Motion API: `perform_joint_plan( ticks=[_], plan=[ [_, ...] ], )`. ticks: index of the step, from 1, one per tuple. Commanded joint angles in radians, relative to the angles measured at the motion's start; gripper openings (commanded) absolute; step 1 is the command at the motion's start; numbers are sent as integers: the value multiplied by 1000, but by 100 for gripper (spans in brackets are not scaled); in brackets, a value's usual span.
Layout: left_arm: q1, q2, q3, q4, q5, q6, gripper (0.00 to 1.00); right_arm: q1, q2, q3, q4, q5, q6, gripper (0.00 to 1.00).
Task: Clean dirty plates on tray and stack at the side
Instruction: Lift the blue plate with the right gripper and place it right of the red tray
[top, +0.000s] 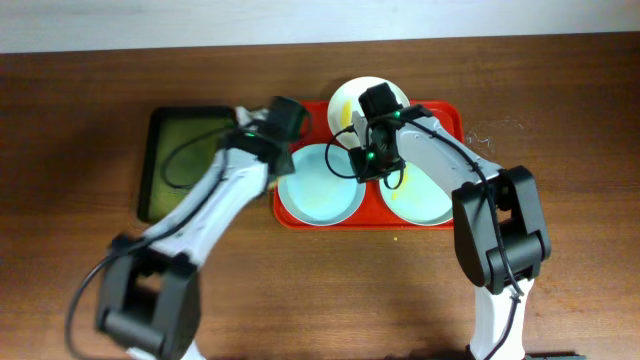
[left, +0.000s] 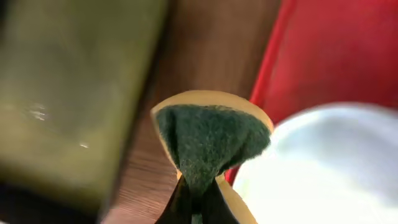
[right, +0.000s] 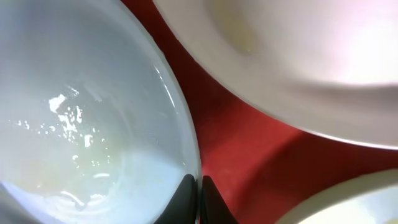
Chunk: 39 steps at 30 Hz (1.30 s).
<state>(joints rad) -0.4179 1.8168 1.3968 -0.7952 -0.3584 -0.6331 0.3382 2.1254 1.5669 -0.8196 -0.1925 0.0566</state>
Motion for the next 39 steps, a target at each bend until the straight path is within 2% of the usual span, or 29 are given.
perform_joint_plan(
  ticks=[1,6,8,10,14,18,22,27,30,31,32,35,36,39],
  plan=[
    [103,-174,-5,-13,75,-3,0,4,-49,75,-27,87,3,4],
    [279,-278,-5,-105,82,-3,0,41,-90,196,-124,324,2,4],
    [349,-281,-5,-149,82,-2,0,80,-108,249,-157,476,3,4],
    [419,-278,-5,-195,82,-2,0,130,-118,293,-184,647,2,4],
    [528,-278,-7,-217,84,-2,0,287,-121,383,-228,1122,-1,4],
    [532,-278,-7,-216,93,-3,0,397,-121,391,-216,1492,-1,4],
    [532,-278,-7,-216,93,-3,0,459,-121,391,-213,1680,-21,4],
    [532,-278,-7,-216,93,-3,0,499,-121,391,-201,1679,-255,4],
    [532,-278,-9,-217,99,-3,0,500,-121,390,-197,1658,-266,4],
    [532,-278,-12,-216,112,-3,0,500,-121,390,-197,1593,-266,4],
    [532,-278,-19,-211,112,-3,0,499,-121,390,-199,1455,-266,4],
    [532,-278,-39,-201,111,-3,0,445,-121,373,-254,830,-304,4],
    [532,-278,-48,-194,112,-3,0,417,-121,369,-255,816,-311,4],
    [532,-278,-84,-155,112,-3,0,346,-128,377,-275,1094,-199,4]
  ],
)
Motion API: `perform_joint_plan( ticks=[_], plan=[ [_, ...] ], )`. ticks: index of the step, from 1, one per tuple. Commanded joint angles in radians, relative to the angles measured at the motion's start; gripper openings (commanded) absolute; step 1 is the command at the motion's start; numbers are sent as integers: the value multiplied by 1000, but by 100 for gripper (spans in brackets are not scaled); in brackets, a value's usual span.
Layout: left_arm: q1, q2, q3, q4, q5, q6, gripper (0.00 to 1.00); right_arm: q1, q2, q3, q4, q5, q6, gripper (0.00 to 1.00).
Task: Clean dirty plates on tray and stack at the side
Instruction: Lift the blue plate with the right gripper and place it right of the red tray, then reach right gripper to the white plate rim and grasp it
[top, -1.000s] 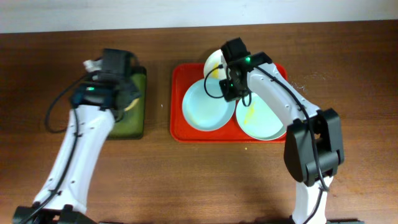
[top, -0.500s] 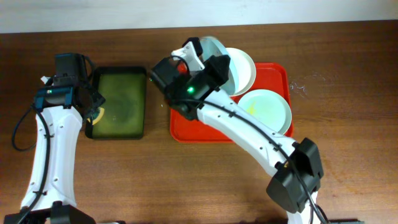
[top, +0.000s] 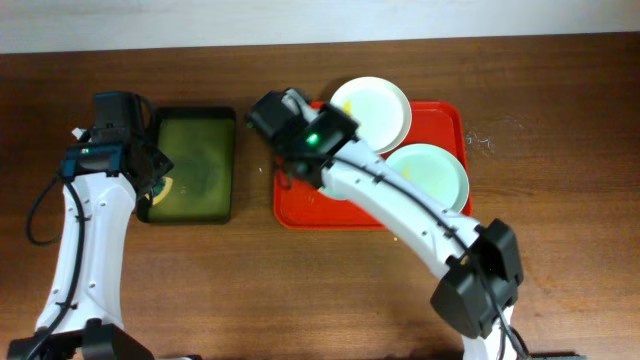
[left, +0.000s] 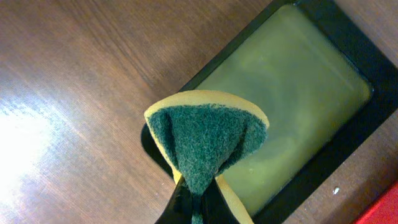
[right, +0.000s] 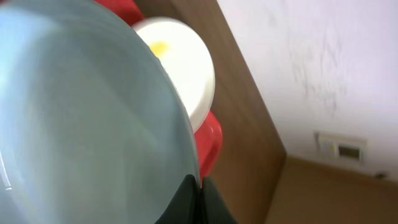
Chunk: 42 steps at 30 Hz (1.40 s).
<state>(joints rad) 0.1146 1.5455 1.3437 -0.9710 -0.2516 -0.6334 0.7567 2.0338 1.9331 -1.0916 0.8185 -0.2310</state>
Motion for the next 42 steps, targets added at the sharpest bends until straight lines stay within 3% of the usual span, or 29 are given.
perform_joint_plan(
  ticks=[1,2,7,9,12,16,19,29,31,36,40,42],
  plan=[
    [0,-7,-34,27,5,-2,0,-100,-39,15,20,52,113,4],
    [0,-7,-34,31,5,-2,0,-141,-39,15,46,-53,113,4],
    [0,-7,-35,35,5,-2,0,-482,-36,14,129,-953,112,4],
    [0,-7,-35,35,5,-2,0,-695,-31,14,139,-1257,113,4],
    [0,-7,-35,34,5,-2,0,-957,-14,10,136,-1355,118,4],
    [0,-7,-35,35,5,-2,0,-1219,10,-26,192,-1347,154,4],
    [0,-7,-35,35,5,-2,0,-1346,61,-28,199,-1223,317,4],
    [0,-7,-35,43,1,-2,0,-1365,266,-32,244,-1199,325,4],
    [0,-7,-35,45,2,-2,0,-1365,258,-29,243,-1204,317,13],
    [0,-7,-35,45,2,-2,0,-1363,201,27,198,-1239,318,63],
    [0,-7,-35,46,2,-2,0,-1321,153,50,233,-1559,235,64],
    [0,-7,-35,45,2,-2,0,-1260,151,50,253,-1630,222,64]
  ],
)
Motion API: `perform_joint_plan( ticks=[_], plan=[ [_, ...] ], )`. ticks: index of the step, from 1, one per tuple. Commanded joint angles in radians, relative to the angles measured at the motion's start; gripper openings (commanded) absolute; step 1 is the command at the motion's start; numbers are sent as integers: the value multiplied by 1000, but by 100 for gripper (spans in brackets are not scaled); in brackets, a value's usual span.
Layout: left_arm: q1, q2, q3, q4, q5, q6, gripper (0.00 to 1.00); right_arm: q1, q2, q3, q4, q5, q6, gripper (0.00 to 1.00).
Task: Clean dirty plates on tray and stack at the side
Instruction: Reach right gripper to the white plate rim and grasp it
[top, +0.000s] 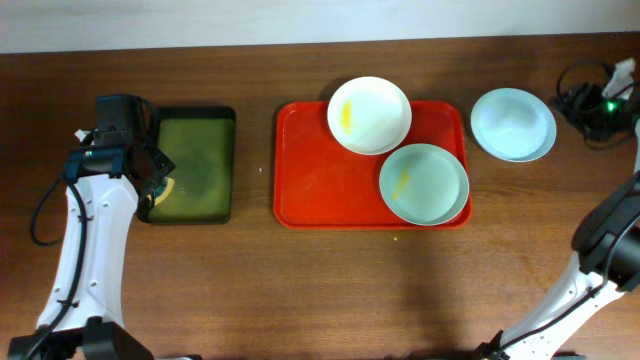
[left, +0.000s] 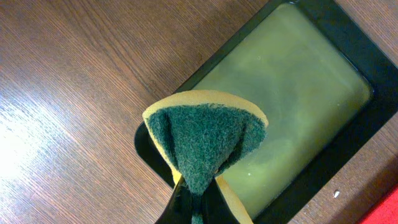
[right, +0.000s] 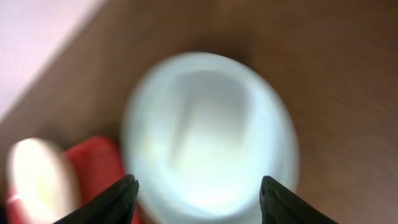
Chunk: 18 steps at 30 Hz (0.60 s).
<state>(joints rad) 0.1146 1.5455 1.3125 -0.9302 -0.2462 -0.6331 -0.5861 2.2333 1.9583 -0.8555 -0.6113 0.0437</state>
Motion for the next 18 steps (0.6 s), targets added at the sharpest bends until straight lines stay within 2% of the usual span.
perform_joint_plan(
  ticks=[1,3,6,7,9,10,11,14,18],
  plan=[
    [0,-7,-4,5,-4,-3,0,126,-48,24,19,-192,-90,64],
    [0,-7,-4,5,-4,-3,0,262,-48,24,19,-81,-145,63],
    [0,-7,-4,5,-4,-3,0,452,-23,24,40,304,-146,64],
    [0,-7,-4,5,-4,-3,0,487,-12,23,48,356,-164,64],
    [0,-7,-4,5,-4,-3,0,577,29,23,65,385,-294,56],
    [0,-7,-4,5,-4,-3,0,619,50,23,76,391,-349,57],
    [0,-7,-4,5,-4,-3,0,651,67,23,89,418,-362,64],
    [0,-7,-4,5,-4,-3,0,700,109,23,116,523,-362,64],
    [0,-7,-10,6,-4,-3,0,703,157,22,116,534,-357,60]
  ],
)
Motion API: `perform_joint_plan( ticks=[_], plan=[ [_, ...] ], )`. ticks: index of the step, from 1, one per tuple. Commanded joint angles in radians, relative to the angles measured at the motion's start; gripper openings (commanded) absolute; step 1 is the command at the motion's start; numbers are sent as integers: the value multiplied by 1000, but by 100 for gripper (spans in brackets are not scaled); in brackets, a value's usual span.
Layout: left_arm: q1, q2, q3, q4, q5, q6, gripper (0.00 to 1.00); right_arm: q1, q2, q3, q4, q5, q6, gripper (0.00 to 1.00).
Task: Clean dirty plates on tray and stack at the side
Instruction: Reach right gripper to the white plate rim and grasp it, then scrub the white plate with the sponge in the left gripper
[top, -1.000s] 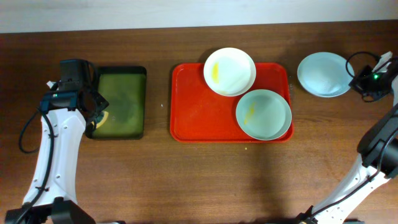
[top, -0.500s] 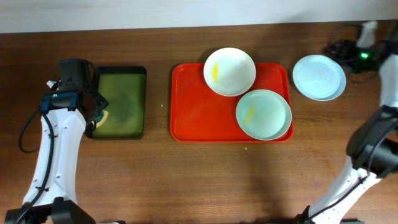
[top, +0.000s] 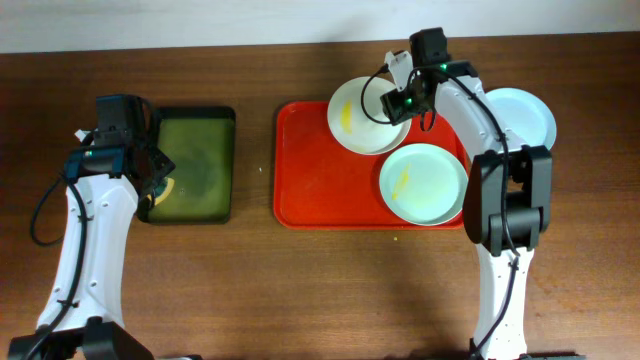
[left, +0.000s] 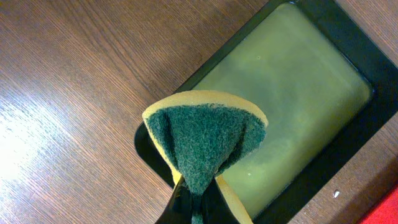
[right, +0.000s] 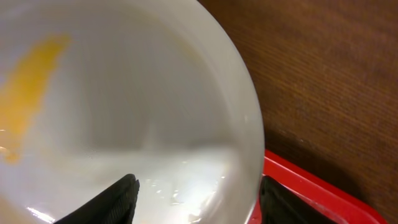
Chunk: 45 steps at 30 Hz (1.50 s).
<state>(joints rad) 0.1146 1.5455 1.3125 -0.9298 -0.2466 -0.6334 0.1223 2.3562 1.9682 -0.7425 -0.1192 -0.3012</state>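
On the red tray (top: 320, 190) lie two white plates, each with a yellow smear: one at the back (top: 365, 125), one at the front right (top: 422, 184). A clean pale plate (top: 525, 115) rests on the table right of the tray. My right gripper (top: 400, 100) is open over the back plate's (right: 124, 93) right rim, one fingertip (right: 121, 199) above the plate and the other above the tray edge. My left gripper (left: 198, 202) is shut on a folded green-and-yellow sponge (left: 205, 143) at the left edge of the basin.
A black basin of greenish water (top: 195, 165) stands left of the tray. The tray's left half is bare red. Brown wooden tabletop (top: 320, 290) stretches in front, and a white wall runs along the back.
My right gripper has moved from beside the clean plate at the far right to the right rim of the back plate on the tray, still open. The left arm has not moved.
First my right gripper was shut on the rim of a plate on the tray's left, with the sponge beside it. Then that plate was lifted and the sponge was back at the basin. Then the plate lay right of the tray, released. Now the right gripper is at the back plate.
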Motion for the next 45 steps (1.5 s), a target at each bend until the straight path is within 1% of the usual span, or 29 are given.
perform_joint_plan(
  ticks=[1,3,4,6,7,8,9,10,13,17,20,22,24,26,27,29,30,31,33,34,36,37,39,42,45],
  plan=[
    [0,-7,-12,7,-4,-2,0,-5,36,12,3,42,-12,60],
    [0,-7,-19,13,-3,-2,0,-5,39,12,6,42,-12,60],
    [0,-7,-20,13,-3,-2,0,-5,39,12,7,42,-12,57],
    [0,-7,-20,13,-3,-2,0,-5,39,12,6,42,-3,32],
    [0,-7,-20,13,-3,-2,0,-5,39,12,6,41,24,22],
    [0,-7,-20,14,-3,-2,0,-3,39,12,3,41,61,15],
    [0,-7,-20,14,-4,-2,0,-2,39,12,-3,37,92,11],
    [0,-7,-20,14,-3,-2,0,3,39,13,-19,16,100,4],
    [0,-7,-20,16,-3,-2,0,48,11,13,-119,-58,101,4],
    [0,-7,-20,16,-3,-2,0,126,-44,13,-254,-57,101,4],
    [0,-7,-20,16,-3,-2,0,167,-43,12,-291,-57,101,4],
    [0,-7,-20,17,-3,-2,0,179,-43,11,-285,-56,154,4],
    [0,-7,-20,24,-1,-2,0,178,-43,11,-267,-55,242,4],
    [0,-7,-20,31,23,-2,0,178,-42,11,-264,-54,259,4],
    [-1,-7,-20,35,63,-1,0,179,-42,10,-264,-54,258,4],
    [-5,-7,-20,58,139,31,0,180,-42,-2,-250,-53,257,15],
    [-15,-7,-20,90,175,55,0,179,-42,-31,-220,-53,258,17],
    [-26,-7,-20,111,180,55,0,179,-42,-57,-195,-53,258,17],
    [-45,-7,-20,139,180,55,0,179,-42,-88,-173,-54,258,15],
    [-59,-6,-20,161,180,55,0,179,-42,-105,-162,-54,258,11],
    [-86,5,-20,217,180,55,0,179,-42,-127,-148,-54,258,9],
    [-101,22,-20,250,177,55,0,179,-42,-132,-147,-54,258,8],
    [-109,76,-20,307,158,55,0,179,-42,-132,-147,-54,258,4],
    [-109,202,-20,401,108,55,0,179,-42,-133,-147,-55,258,4],
    [-109,362,-20,475,108,55,0,179,-42,-133,-149,-54,258,4]
  ],
)
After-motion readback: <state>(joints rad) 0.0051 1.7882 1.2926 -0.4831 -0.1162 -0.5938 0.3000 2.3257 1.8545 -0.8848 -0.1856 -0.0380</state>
